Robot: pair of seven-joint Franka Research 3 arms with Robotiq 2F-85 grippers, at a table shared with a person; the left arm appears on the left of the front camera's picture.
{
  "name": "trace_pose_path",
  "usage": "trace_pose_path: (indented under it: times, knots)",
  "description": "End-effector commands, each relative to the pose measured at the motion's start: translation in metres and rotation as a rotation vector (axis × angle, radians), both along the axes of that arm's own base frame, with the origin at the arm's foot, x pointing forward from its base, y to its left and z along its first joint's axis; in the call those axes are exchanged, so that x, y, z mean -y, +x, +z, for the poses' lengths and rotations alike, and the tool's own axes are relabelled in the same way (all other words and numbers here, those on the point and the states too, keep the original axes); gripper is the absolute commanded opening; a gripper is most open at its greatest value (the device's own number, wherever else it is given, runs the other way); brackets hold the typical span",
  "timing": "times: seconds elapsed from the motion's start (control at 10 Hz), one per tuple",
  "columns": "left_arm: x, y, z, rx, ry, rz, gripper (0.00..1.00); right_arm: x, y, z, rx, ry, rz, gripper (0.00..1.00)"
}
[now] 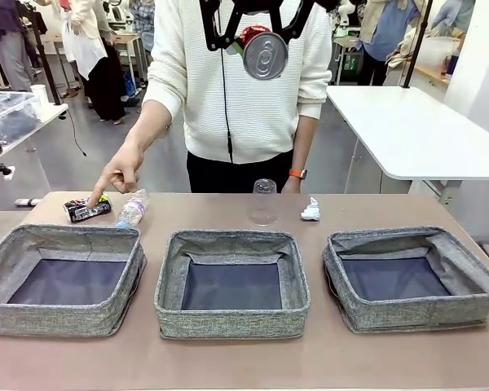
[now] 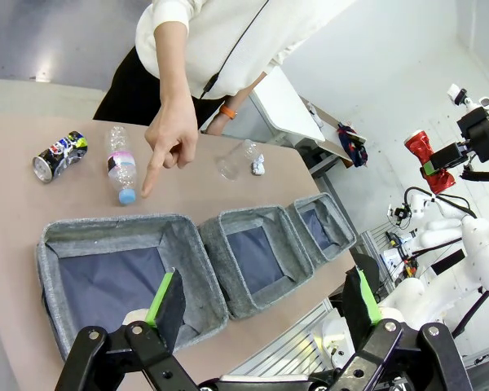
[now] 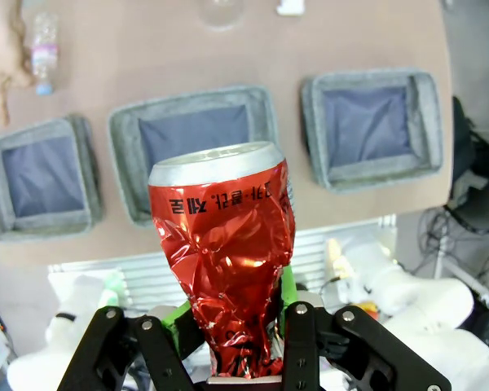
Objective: Sort the waste into the appropriate baskets.
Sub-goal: Place the picked waste into the Fabric basket indicated by the person.
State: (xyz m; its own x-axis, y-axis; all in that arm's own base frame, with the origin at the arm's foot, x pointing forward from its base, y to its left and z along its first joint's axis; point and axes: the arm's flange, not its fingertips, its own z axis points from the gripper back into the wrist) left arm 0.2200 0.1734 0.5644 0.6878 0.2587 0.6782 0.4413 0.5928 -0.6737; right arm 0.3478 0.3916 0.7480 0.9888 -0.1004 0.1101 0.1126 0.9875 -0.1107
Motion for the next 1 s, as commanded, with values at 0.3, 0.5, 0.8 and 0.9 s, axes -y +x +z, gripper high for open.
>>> trace_pose_path:
  times: [0.3,0.5,0.8,0.9]
  knots:
    - [0.002,0.002,0.001,0.023,-0.003,-0.005,1.0,0.0,0.0,0.0,0.0,0.0,0.0,0.3]
    - [0.002,0.002,0.001,0.023,-0.003,-0.005,1.0,-0.073,0.035,-0.011,0.174,-0.014,0.376,0.3]
    - [-0.011,-0.01,0.004,0.001,0.03,0.049,1.0,-0.21,0.056,-0.056,0.287,0.112,0.889,0.3]
    - [-0.021,-0.018,0.006,-0.011,0.022,0.051,1.0,-0.252,0.043,-0.074,0.311,0.181,1.083,0.3]
